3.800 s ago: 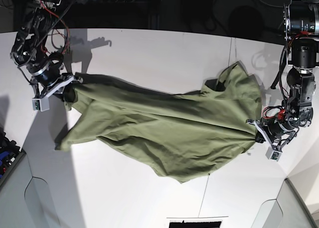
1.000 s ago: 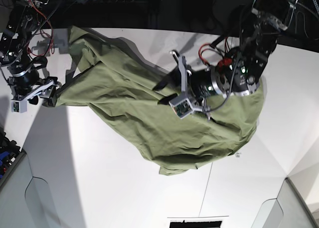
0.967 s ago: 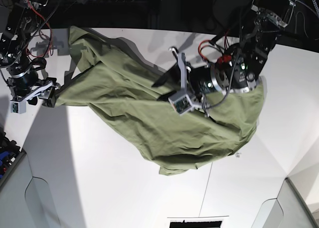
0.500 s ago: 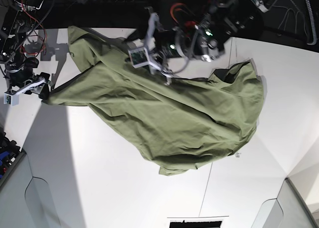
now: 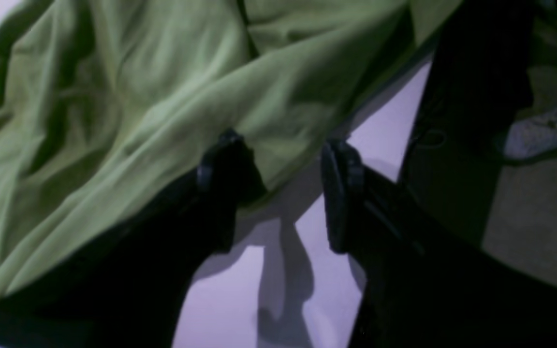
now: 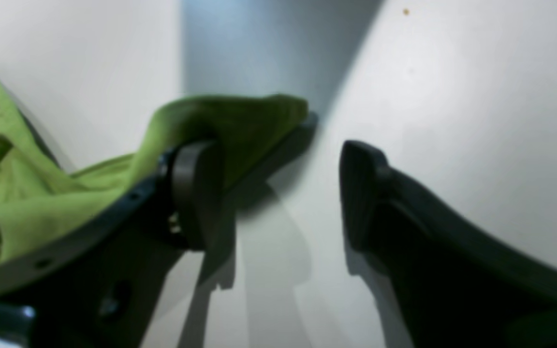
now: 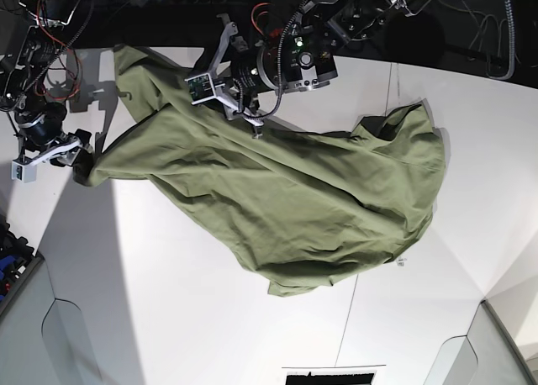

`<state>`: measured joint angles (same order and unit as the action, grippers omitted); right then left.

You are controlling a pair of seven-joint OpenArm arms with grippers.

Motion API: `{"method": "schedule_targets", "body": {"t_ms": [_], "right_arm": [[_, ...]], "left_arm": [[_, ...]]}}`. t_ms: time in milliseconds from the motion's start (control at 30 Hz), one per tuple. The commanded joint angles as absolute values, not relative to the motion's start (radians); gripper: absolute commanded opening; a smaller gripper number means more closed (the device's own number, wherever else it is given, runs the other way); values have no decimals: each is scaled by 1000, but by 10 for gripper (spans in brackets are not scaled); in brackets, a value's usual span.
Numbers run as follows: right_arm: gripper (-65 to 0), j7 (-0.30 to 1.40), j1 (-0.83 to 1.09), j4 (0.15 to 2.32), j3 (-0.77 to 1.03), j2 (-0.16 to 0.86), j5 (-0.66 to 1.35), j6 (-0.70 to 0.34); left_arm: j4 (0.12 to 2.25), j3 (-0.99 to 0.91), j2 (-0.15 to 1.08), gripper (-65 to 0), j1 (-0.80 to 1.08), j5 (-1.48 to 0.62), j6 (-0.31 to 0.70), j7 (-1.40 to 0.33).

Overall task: Layout the t-shirt on the table in an organized manner, then fold the t-shirt properly
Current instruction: 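Drag the collar edge away from the right gripper with the left gripper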

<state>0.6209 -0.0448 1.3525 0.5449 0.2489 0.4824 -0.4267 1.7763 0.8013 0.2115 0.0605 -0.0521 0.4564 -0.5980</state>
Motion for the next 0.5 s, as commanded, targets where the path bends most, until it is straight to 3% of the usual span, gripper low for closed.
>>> {"method": "schedule_targets", "body": {"t_ms": [0,467], "right_arm": [[-272,602,-61,1366,548,263,513,-447],[-275,606,-116,1362,540,263,542,-471]], "left_arm": [[1782,800,199,-349,49,-56,456,-571],[1755,800,194,-350,50,-55,456,-549]]}}
